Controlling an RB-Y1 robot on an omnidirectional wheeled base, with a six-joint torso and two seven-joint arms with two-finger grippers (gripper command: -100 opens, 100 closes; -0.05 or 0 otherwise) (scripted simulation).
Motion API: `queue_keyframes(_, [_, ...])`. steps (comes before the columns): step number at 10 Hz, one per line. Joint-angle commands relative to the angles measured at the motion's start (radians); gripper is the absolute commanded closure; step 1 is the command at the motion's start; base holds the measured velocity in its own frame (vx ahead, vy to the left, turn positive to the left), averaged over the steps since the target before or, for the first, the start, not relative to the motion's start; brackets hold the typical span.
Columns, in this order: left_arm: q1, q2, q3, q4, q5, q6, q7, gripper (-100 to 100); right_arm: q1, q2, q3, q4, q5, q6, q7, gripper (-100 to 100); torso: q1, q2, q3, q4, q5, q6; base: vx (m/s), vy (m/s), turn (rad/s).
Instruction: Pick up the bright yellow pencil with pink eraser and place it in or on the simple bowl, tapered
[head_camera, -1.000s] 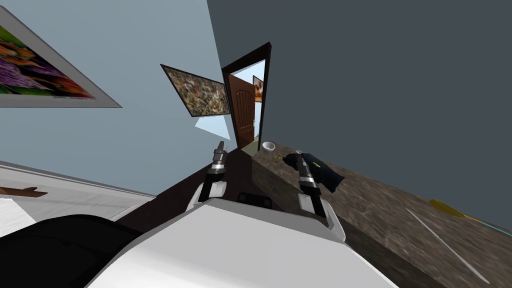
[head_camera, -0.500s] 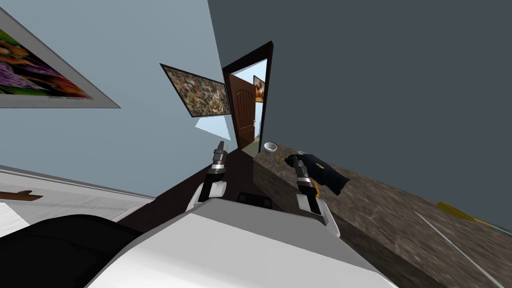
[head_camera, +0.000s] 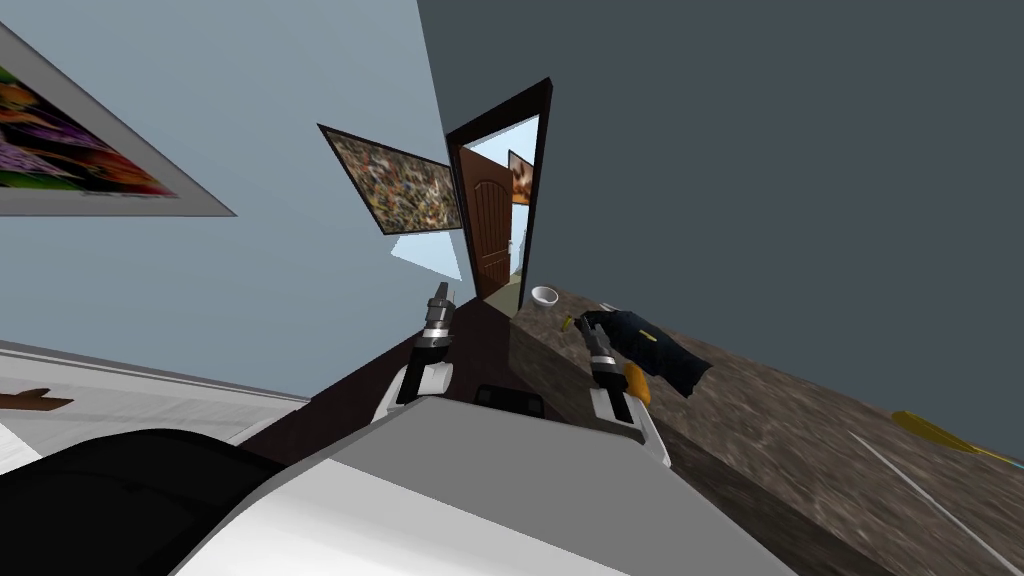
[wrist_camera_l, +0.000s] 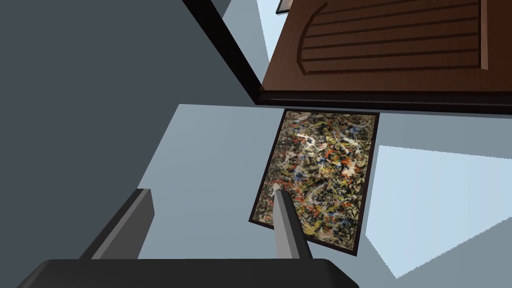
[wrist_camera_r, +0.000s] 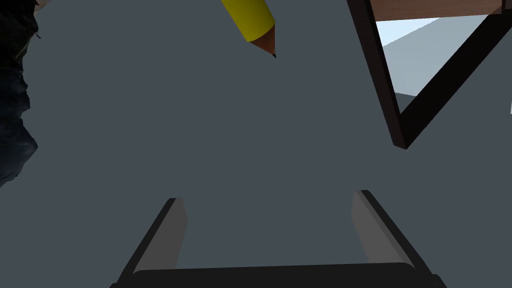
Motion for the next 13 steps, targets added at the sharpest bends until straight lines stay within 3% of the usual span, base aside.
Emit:
queue_keyframes(1, [0.0,0.0,0.0,0.0,0.0,0.0,0.0,0,-0.012,-0.008,-0.007,0.036,0.023,-0.002,0.027,-100,0.0,0.0,0.0,0.0,0.0,0.0,0.021,0.057,-0.006])
queue_keyframes(13, [0.0,0.0,0.0,0.0,0.0,0.0,0.0,0,-0.089,-0.09,-0.044,0.295,0.211,-0.009,0.239,-100,0.0,0.0,0.0,0.0,0.0,0.0,0.032,0.058,-0.005])
